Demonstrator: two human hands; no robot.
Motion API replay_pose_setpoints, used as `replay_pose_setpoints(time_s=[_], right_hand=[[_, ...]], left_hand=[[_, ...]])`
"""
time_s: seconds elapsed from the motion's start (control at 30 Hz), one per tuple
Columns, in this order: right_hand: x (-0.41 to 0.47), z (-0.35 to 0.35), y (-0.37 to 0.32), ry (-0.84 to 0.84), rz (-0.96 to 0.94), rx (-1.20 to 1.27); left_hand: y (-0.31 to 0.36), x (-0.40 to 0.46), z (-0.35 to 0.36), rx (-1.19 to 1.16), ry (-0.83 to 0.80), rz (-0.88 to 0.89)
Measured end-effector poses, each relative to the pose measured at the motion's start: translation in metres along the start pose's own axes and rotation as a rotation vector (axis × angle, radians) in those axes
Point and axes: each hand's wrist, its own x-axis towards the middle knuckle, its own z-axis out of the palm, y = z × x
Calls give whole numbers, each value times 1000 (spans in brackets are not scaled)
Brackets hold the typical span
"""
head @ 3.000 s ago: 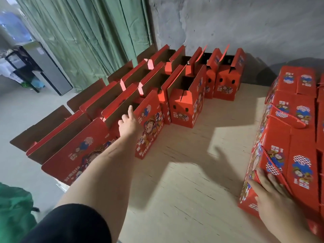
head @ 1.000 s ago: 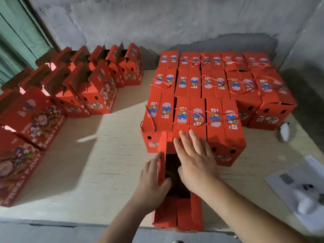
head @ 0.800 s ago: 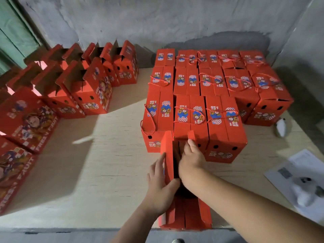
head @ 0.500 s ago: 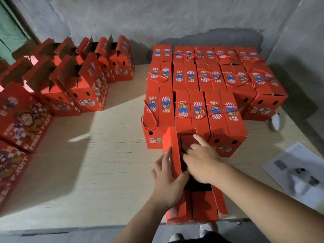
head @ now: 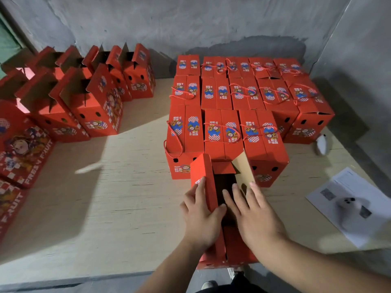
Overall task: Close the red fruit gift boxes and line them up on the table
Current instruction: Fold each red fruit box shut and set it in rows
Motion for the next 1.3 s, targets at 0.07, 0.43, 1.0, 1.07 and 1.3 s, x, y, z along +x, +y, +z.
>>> replay_pose_setpoints(time_s=[0.07,0.43,1.0,1.07,1.3], right_hand=[[7,3,-10,-190,2,-75],[52,31,-6,-262,141,257],[38,44,1,-147,12,299],[36,42,3,-120,24,352],[32,45,3,-59,34,437]], left_hand=[[-2,-1,-1,-30,8,-4],[-1,-4,-1,26,46,57],[-3,81,-46,867,-412,828],[0,89,-42,861,-467,820],[-3,98,-20,895,-419,867]])
